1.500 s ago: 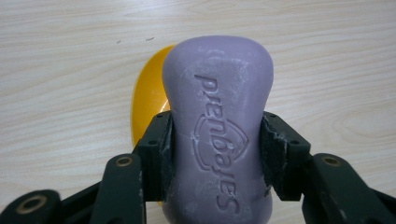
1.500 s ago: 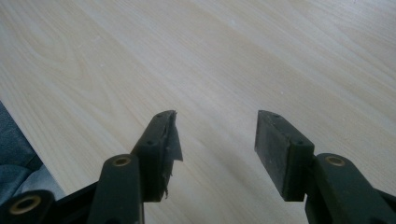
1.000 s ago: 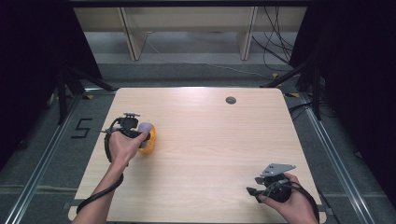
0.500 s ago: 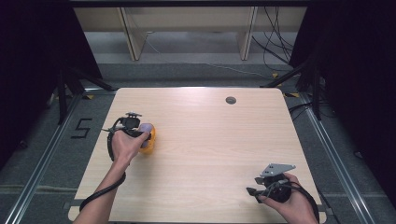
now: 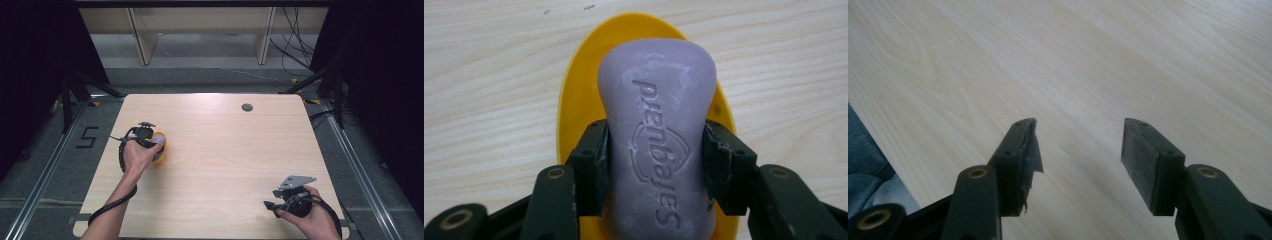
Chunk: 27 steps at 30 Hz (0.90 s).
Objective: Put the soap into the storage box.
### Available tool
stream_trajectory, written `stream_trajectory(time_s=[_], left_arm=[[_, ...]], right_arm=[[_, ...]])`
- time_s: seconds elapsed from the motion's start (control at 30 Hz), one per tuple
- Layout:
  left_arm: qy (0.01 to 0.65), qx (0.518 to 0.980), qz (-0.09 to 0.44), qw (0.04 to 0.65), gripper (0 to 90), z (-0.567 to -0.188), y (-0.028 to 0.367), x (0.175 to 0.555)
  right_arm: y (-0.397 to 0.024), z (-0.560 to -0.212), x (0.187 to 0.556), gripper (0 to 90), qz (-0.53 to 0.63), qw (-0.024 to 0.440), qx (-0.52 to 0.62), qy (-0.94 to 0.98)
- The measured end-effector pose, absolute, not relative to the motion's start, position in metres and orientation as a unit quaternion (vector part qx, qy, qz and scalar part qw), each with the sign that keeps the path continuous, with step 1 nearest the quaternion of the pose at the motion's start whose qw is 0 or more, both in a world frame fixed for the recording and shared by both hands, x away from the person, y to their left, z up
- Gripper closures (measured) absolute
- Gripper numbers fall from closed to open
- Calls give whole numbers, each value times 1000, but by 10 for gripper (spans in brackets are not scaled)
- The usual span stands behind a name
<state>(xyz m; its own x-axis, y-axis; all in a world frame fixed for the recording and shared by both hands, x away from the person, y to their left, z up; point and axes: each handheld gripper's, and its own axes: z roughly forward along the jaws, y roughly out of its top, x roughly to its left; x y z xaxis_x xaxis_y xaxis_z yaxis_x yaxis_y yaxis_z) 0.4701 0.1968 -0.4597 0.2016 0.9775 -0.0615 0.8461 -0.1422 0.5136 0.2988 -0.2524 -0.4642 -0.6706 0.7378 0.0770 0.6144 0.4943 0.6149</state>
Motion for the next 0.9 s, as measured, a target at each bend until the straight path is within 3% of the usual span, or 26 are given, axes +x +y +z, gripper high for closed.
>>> stream_trajectory(time_s=[0.43,0.9], left_arm=[[595,750,168,237,463,-442,200,467],[554,746,202,309,455,-413,217,412]], right_arm=[[-253,-464,299,480,311,100,388,862],[-253,-462,299,478,303,92,392,864]])
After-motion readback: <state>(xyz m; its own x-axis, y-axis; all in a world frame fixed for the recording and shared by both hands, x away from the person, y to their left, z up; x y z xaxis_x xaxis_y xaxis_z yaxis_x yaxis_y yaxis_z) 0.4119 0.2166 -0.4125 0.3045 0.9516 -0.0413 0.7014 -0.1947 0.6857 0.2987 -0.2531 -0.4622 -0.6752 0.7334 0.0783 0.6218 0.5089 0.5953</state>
